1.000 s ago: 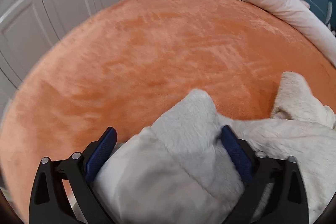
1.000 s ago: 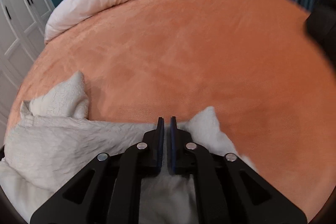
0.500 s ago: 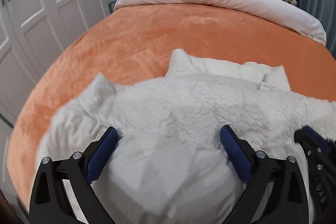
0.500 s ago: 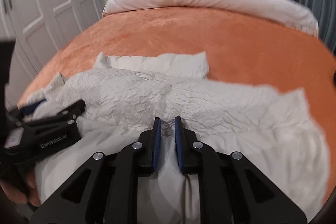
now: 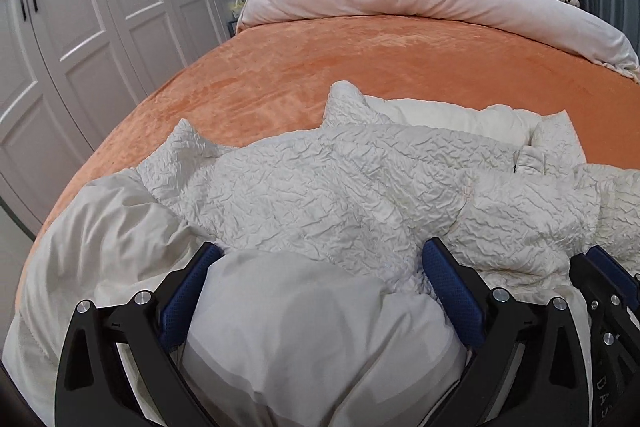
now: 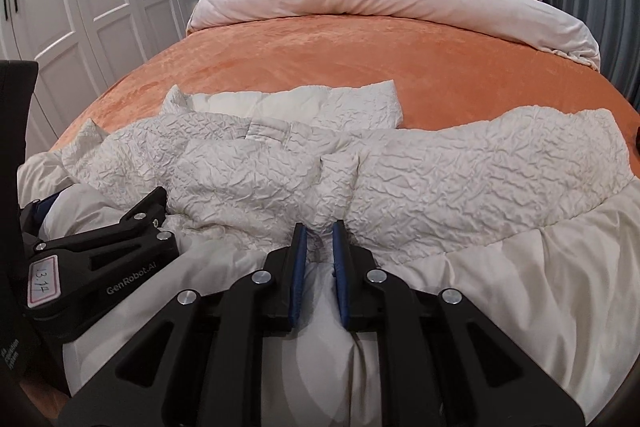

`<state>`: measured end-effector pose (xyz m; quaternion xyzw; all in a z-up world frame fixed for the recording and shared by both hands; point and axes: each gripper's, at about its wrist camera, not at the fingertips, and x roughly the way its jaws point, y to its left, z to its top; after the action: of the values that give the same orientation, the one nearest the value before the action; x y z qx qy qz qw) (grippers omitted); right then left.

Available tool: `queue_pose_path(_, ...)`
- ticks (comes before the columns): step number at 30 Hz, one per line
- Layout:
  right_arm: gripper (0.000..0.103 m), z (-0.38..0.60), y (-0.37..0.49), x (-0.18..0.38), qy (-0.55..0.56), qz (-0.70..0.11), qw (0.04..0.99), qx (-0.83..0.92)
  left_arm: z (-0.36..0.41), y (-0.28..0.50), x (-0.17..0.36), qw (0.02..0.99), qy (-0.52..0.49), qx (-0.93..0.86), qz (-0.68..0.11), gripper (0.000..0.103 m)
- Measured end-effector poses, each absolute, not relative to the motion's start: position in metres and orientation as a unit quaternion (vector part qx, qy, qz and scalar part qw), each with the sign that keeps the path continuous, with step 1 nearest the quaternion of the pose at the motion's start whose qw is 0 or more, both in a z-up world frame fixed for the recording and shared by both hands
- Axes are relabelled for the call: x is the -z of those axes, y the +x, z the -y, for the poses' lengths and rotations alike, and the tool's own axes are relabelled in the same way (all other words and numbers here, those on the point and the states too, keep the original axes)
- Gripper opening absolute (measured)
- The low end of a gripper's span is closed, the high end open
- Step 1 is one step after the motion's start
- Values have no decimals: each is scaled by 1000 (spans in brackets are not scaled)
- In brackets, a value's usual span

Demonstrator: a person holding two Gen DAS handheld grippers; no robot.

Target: Fold large clothes

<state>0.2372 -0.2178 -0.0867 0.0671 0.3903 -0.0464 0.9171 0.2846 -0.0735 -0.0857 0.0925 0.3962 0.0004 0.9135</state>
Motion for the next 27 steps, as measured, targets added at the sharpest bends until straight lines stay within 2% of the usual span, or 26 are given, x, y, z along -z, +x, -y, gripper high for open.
queue_pose_path(17,12,204,241,99,41,-381,921,67,78,282,93,917,107,-14,-383,98)
queue_pose_path(23,12,207,246,90,47,-404,912,60,71,287,79,905,101,0,-414,98)
queue_pose_path(25,14,206,248,77,41,-429,900,60,62,284,67,895,100,15,-433,98)
queue_pose_path(27,20,203,243,55,56,-432,898,58,45,273,50,898,87,21,-432,98)
